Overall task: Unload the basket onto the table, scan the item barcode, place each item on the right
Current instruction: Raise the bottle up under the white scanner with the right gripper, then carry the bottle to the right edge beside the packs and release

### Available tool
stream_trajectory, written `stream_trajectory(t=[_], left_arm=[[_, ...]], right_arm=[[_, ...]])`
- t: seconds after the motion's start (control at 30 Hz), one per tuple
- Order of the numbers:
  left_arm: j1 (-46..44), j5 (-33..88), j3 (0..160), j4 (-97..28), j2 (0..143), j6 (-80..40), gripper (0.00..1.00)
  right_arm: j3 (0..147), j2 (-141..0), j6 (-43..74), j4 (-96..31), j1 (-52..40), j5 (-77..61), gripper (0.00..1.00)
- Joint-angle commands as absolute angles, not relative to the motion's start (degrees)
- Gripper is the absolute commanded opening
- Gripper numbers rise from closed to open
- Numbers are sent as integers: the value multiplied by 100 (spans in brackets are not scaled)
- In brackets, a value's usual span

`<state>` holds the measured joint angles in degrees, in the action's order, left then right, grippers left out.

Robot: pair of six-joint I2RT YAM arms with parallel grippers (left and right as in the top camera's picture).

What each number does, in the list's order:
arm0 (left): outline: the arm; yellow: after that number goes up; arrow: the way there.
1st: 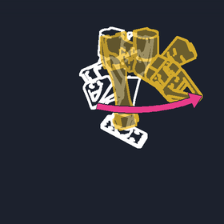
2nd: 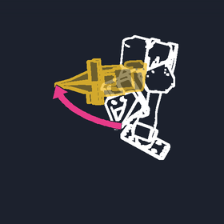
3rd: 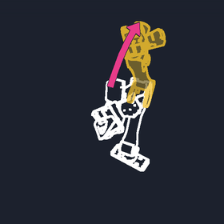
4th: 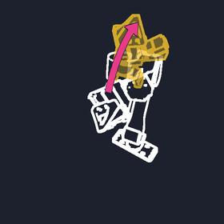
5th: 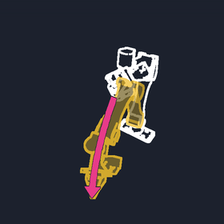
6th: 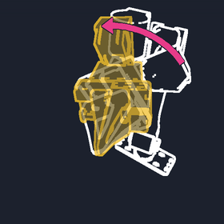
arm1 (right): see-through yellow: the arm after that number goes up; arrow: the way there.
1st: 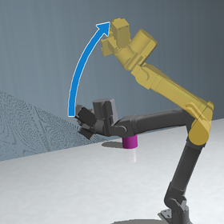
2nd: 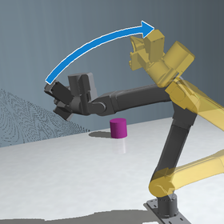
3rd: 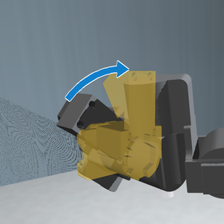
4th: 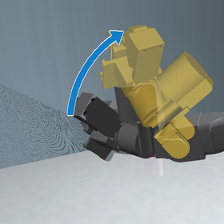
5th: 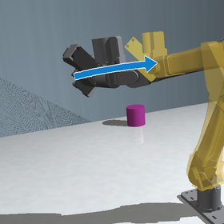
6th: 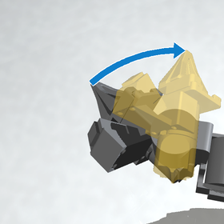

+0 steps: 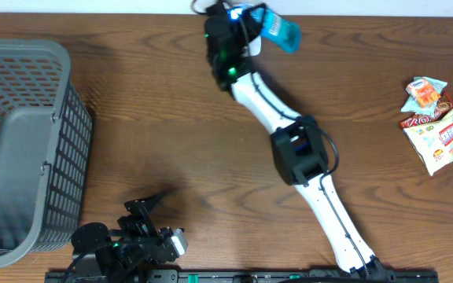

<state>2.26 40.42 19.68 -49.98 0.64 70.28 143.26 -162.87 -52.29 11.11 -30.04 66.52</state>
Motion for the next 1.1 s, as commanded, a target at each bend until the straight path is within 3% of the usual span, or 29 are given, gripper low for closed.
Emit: stream_trajectory(t=[0.0, 0.23, 0.5, 0.57, 0.6, 0.63, 0.67, 0.7, 0.73, 0.93, 1.07], left_arm=[[257, 4139, 1977, -5017, 38, 6938, 98], [257, 4139, 1977, -5017, 38, 6936, 98], [257, 4139, 1977, -5017, 38, 6936, 98], [257, 4139, 1977, -5015, 38, 6936, 98], [257, 4139, 1977, -5017, 38, 6936, 98], [257, 4139, 1977, -5017, 38, 6936, 98], [257, 4139, 1977, -5015, 38, 6936, 98], [257, 4139, 1977, -5015, 38, 6936, 98], [257, 4139, 1977, -5017, 38, 6936, 98], [257, 4139, 1977, -5017, 38, 6936, 98], [257, 4139, 1977, -5015, 38, 6936, 98]], right_arm=[[14488, -15697, -4401, 143, -2233, 7701, 1], [14427, -15697, -1841, -3280, -1288, 6958, 1], [14427, -15697, -757, -4762, -198, 5951, 4], [14427, -15697, -436, -5022, 23, 5688, 20], [14427, -15697, -346, -5103, 126, 5570, 35], [14429, -15688, -231, -5162, 187, 5535, 62], [14433, -15629, -106, -5229, 207, 5524, 78], [14433, -15574, 5, -5284, 207, 5468, 93], [14433, -15461, 89, -5325, 207, 5282, 99], [14433, -14409, 78, -5371, 106, 4689, 99], [14433, -13351, 78, -5859, 99, 2886, 99]])
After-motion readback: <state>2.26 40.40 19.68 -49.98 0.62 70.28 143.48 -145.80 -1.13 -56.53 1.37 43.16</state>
